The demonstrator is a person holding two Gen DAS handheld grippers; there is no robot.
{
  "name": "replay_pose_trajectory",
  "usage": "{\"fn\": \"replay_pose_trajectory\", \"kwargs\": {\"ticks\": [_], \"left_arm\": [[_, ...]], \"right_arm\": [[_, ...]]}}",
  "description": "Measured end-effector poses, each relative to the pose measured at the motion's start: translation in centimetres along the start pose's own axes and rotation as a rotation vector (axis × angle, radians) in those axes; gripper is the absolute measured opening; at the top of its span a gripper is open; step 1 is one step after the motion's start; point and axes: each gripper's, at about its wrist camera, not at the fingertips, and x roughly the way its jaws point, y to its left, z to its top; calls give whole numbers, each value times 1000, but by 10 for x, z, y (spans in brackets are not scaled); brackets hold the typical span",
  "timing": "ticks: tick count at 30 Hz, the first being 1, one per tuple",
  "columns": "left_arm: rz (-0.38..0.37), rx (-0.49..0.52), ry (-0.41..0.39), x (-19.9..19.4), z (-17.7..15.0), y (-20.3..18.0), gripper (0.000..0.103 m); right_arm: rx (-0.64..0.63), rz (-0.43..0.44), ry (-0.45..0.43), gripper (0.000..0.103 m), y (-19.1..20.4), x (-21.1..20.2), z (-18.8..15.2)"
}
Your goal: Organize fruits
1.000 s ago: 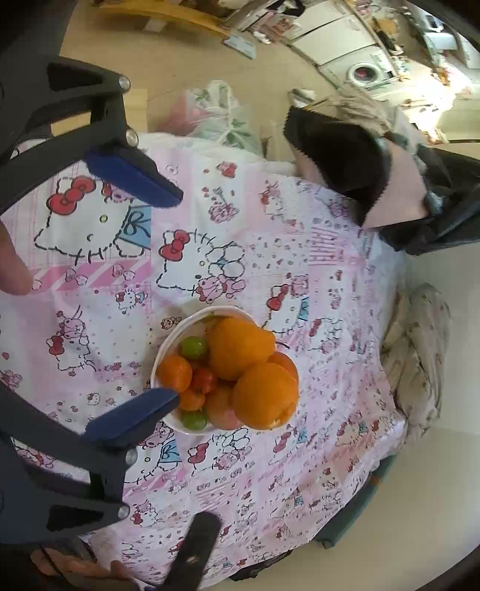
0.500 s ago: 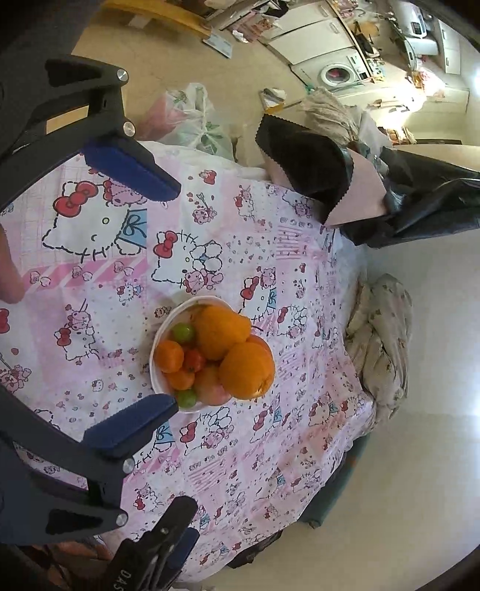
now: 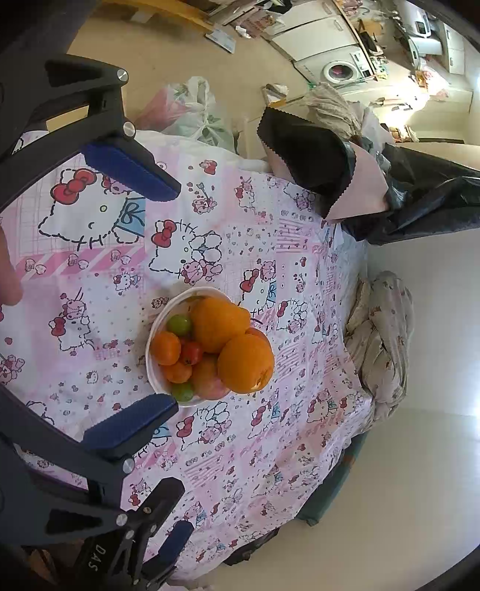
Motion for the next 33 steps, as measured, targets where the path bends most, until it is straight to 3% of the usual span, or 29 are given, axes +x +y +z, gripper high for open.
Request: {"fn": "replay_pose_trajectory", "kwargs": {"ticks": [33], "left_arm": [[1,6,7,1,-4,-1,103]], "right_arm": [[2,-19,5,98,-3,2,1]]}}
